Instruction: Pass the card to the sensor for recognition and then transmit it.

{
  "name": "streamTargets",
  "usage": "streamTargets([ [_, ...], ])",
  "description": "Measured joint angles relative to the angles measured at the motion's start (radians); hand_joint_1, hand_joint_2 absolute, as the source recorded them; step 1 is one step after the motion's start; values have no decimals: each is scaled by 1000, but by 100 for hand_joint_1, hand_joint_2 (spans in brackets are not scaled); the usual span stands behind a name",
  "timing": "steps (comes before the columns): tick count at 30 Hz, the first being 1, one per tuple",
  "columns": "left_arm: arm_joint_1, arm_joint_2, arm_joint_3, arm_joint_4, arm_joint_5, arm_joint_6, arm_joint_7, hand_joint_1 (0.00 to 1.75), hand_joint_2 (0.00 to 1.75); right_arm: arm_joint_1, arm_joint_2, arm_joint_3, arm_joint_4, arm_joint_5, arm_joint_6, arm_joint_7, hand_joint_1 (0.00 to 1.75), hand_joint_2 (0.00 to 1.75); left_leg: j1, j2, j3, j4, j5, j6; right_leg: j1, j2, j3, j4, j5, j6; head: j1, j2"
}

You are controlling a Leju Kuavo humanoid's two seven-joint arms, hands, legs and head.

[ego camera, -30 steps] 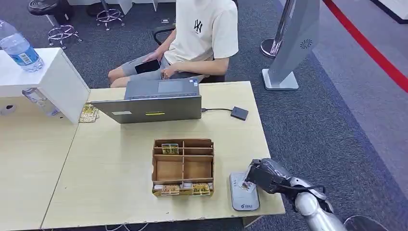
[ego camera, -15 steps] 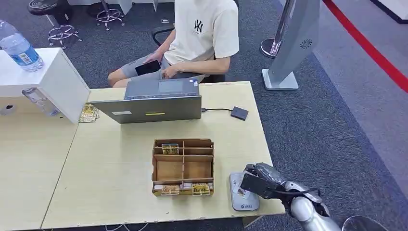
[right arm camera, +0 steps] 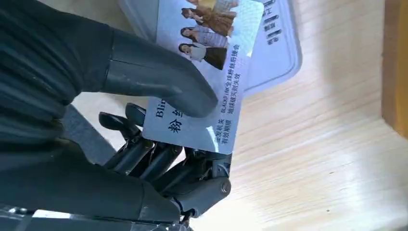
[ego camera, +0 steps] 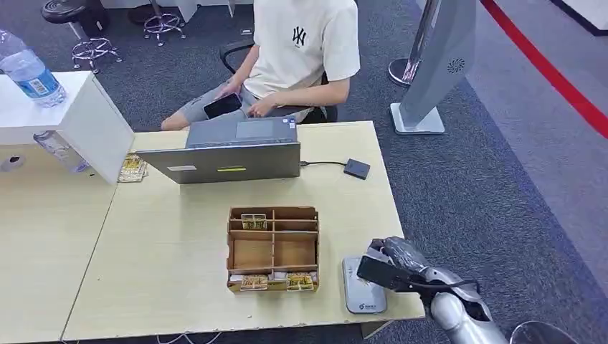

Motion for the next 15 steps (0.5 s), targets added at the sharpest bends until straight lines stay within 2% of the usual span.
streamTargets([
  [10,0,0,0,0,11,0,2,0,0,-4,22,5,10,126,-104,46,175,175,0,0,3,0,0,0,0,0,3,0,0,0,0,0],
  [12,0,0,0,0,13,0,2,0,0,1,34,0,10,152,-140,50,175,175,0,0,3,0,0,0,0,0,3,0,0,0,0,0],
  [15,0,-2,-5,0,17,2,3,0,0,20,65,-24,-14,202,-239,51,175,175,0,0,2,0,0,0,0,0,3,0,0,0,0,0],
])
